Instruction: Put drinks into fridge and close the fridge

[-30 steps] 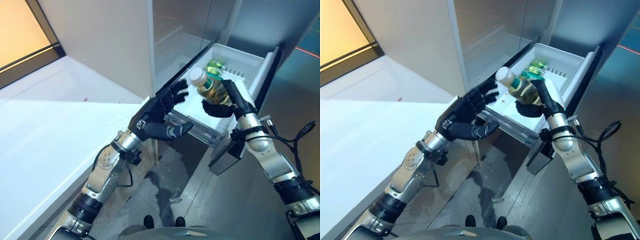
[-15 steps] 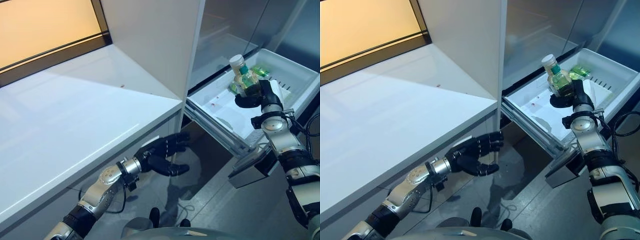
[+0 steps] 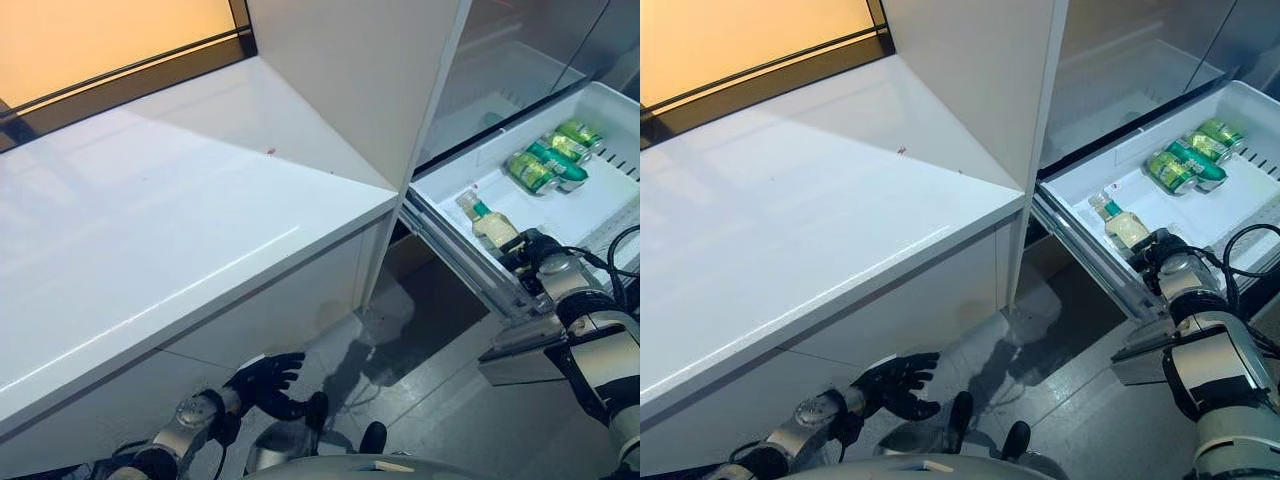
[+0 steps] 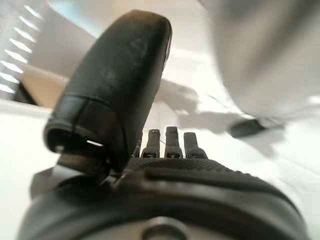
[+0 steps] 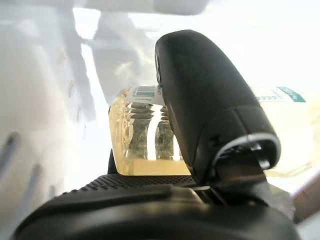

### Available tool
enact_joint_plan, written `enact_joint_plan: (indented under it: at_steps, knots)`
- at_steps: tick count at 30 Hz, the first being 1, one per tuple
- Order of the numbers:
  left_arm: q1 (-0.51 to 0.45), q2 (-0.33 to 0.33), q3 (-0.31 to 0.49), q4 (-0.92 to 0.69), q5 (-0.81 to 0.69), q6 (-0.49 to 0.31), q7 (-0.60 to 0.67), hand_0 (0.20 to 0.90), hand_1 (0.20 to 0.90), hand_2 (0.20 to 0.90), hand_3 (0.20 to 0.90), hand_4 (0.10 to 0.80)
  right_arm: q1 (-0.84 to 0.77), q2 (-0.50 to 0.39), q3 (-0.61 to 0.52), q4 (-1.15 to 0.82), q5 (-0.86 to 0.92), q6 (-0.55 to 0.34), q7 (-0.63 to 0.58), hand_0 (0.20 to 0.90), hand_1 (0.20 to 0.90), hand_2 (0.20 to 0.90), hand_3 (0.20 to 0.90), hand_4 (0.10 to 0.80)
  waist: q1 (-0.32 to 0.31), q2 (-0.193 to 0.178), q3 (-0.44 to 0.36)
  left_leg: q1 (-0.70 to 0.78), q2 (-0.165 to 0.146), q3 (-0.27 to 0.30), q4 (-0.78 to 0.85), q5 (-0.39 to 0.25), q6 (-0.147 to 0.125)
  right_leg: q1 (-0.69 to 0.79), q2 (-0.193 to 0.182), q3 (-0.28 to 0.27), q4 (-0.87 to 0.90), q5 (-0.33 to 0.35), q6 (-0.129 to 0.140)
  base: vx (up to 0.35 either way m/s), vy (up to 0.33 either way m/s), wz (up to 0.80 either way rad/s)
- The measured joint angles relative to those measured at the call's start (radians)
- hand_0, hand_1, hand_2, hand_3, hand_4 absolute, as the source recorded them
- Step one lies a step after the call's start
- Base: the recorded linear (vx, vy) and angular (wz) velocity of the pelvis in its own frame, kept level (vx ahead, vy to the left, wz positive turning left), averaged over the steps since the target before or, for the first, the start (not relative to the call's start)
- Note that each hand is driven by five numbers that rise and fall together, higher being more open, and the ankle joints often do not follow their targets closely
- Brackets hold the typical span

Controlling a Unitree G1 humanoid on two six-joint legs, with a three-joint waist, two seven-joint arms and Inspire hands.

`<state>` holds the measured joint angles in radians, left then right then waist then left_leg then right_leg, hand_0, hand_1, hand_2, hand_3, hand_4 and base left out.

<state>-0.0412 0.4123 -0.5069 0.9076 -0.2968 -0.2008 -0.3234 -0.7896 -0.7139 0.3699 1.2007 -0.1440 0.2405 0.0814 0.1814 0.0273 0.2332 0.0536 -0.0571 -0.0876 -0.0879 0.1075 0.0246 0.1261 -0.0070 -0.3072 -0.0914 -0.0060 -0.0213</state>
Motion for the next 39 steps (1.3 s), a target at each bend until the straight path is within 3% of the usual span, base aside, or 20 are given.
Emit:
enact_joint_plan:
  at_steps: [5, 6, 7, 18, 22, 29, 32, 35, 39]
  knots:
    - [-0.001, -0.054, 0.117, 0.130, 0.004, 0.003, 0.056, 0.900, 0.900, 0.900, 0.900, 0.800, -0.018, 0.000, -0.003, 0.019, -0.047, 0.028, 0.044, 0.300, 0.300, 0.300, 0.200, 0.100, 0.009, -0.013, 0.020, -0.005, 0.002, -0.001, 0.000, 0.001, 0.000, -0.002, 0.002, -0.001, 0.000, 0.000, 0.000, -0.037, -0.016, 0.02]
    - [-0.003, -0.053, 0.124, 0.131, 0.003, 0.004, 0.057, 0.900, 0.900, 0.900, 0.900, 0.800, -0.024, 0.000, -0.003, 0.020, -0.051, 0.028, 0.049, 0.444, 0.444, 0.444, 0.367, 0.267, 0.008, -0.016, 0.022, -0.010, 0.002, -0.001, 0.000, 0.002, -0.001, -0.007, 0.002, -0.001, 0.000, 0.000, 0.000, -0.119, -0.019, 0.02]
    - [-0.008, -0.053, 0.133, 0.138, 0.003, 0.003, 0.064, 0.900, 0.900, 0.900, 0.900, 0.800, -0.046, -0.001, -0.003, 0.023, -0.074, 0.037, 0.070, 0.900, 0.900, 0.900, 0.900, 0.800, 0.007, -0.020, 0.029, -0.024, 0.002, -0.001, 0.000, 0.008, -0.002, -0.020, 0.003, -0.001, 0.000, 0.000, 0.000, -0.139, -0.022, 0.03]
    - [-0.011, -0.038, 0.156, 0.088, 0.025, -0.020, 0.060, 0.900, 0.900, 0.900, 0.900, 0.800, -0.104, -0.041, 0.001, 0.001, -0.094, 0.062, 0.195, 0.900, 0.900, 0.900, 0.900, 0.800, -0.012, -0.023, 0.080, -0.040, 0.001, 0.004, 0.000, 0.013, -0.001, -0.037, 0.002, 0.001, 0.000, 0.002, -0.003, -0.017, -0.010, 0.01]
    - [-0.013, -0.037, 0.154, 0.055, 0.025, -0.019, 0.059, 0.900, 0.900, 0.900, 0.900, 0.800, -0.106, -0.044, 0.001, -0.046, -0.068, 0.053, 0.233, 0.900, 0.900, 0.900, 0.900, 0.800, -0.023, -0.023, 0.081, -0.032, 0.003, 0.022, 0.000, 0.013, -0.001, -0.035, 0.003, 0.025, 0.000, 0.003, -0.004, 0.023, -0.001, -0.13]
    - [-0.011, -0.037, 0.154, 0.050, 0.035, -0.015, 0.060, 0.900, 0.900, 0.900, 0.900, 0.800, -0.108, -0.052, -0.004, -0.174, 0.107, 0.045, 0.226, 0.900, 0.900, 0.900, 0.900, 0.800, -0.057, -0.023, 0.081, -0.015, 0.009, 0.061, 0.000, 0.012, -0.002, -0.034, 0.006, 0.063, 0.000, 0.016, -0.005, 0.014, 0.005, -0.17]
    - [-0.010, -0.036, 0.156, 0.050, 0.046, -0.011, 0.060, 0.900, 0.900, 0.900, 0.900, 0.800, -0.107, -0.058, -0.014, -0.258, 0.238, 0.046, 0.184, 0.900, 0.900, 0.900, 0.900, 0.800, -0.085, -0.023, 0.081, -0.011, 0.012, 0.072, 0.000, 0.011, -0.001, -0.034, 0.008, 0.079, 0.000, 0.022, -0.004, -0.003, 0.000, -0.15]
    - [-0.005, -0.035, 0.167, 0.057, 0.063, 0.001, 0.061, 0.900, 0.900, 0.900, 0.900, 0.800, -0.093, -0.064, -0.098, -0.386, 0.451, 0.027, 0.033, 0.900, 0.900, 0.900, 0.900, 0.800, -0.102, -0.024, 0.081, -0.002, 0.018, 0.092, 0.000, 0.008, 0.003, -0.035, 0.013, 0.104, 0.000, 0.030, -0.003, -0.009, 0.007, -0.22]
    - [0.005, -0.035, 0.172, 0.067, 0.063, 0.001, 0.066, 0.900, 0.900, 0.900, 0.900, 0.800, -0.041, -0.064, -0.256, -0.489, 0.595, -0.087, -0.172, 0.900, 0.900, 0.900, 0.900, 0.800, -0.107, -0.024, 0.081, 0.011, 0.021, 0.113, 0.000, 0.003, 0.001, -0.029, 0.016, 0.120, 0.000, 0.033, -0.006, -0.020, 0.028, -0.14]
